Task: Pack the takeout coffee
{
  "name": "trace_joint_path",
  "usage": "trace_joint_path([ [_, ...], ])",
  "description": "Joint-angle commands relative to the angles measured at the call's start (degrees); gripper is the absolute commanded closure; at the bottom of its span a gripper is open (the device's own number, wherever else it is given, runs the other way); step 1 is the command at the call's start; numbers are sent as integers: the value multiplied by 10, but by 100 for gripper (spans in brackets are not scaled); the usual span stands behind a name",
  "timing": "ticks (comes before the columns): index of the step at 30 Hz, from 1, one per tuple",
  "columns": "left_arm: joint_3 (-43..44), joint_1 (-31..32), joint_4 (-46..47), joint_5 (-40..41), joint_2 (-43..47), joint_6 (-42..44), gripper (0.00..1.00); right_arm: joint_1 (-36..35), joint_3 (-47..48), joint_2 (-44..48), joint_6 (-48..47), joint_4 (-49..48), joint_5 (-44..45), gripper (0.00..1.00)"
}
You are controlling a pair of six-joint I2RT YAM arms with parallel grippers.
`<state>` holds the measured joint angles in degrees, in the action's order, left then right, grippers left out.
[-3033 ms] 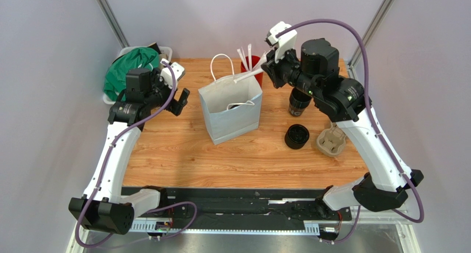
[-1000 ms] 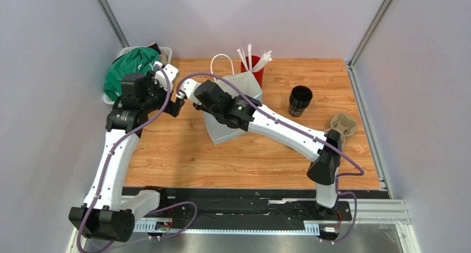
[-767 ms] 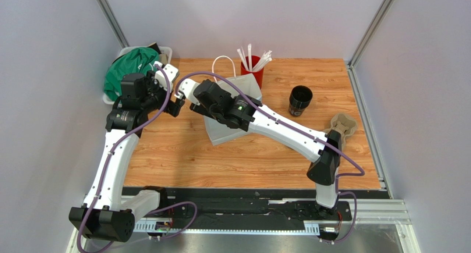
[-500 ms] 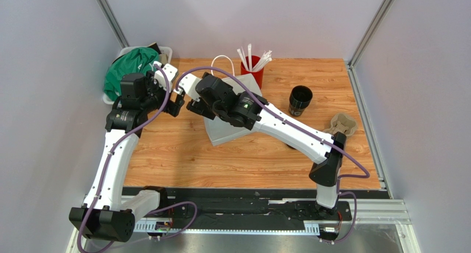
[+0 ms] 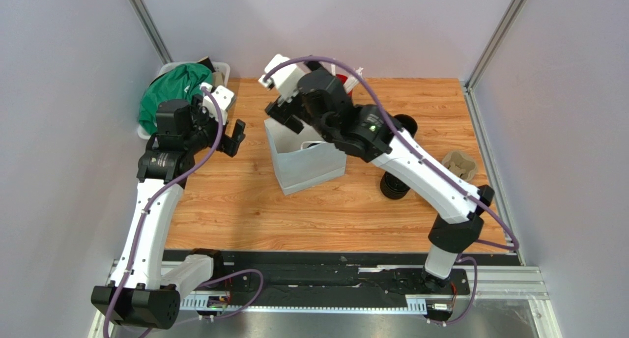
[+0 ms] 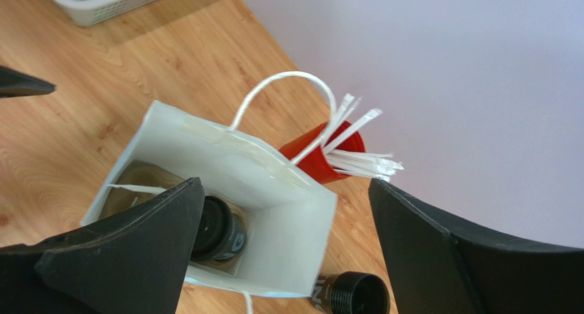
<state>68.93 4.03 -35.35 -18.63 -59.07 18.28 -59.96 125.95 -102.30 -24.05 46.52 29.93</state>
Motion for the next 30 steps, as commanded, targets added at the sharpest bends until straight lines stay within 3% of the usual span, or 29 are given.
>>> trace_joint_path([
  [1, 9, -4, 7, -12, 10, -10, 1, 46, 14, 86, 5, -13, 4, 1],
  [5, 15, -4, 5, -12, 10, -11, 1, 119, -17, 143, 51, -15, -72, 1],
  [10, 26, -4, -3, -23, 11, -14, 1, 229, -119, 214, 67, -44, -154, 1],
  [14, 38, -4, -10, -31, 14, -18, 1, 298, -199, 274, 83, -63, -262, 1],
  [21, 92, -5, -26, -33, 4, -40, 1, 479, -307, 326, 159, -120, -456, 1],
  [30, 183, -5, -67, 13, -10, -35, 1, 570, -326, 330, 201, -127, -559, 1],
])
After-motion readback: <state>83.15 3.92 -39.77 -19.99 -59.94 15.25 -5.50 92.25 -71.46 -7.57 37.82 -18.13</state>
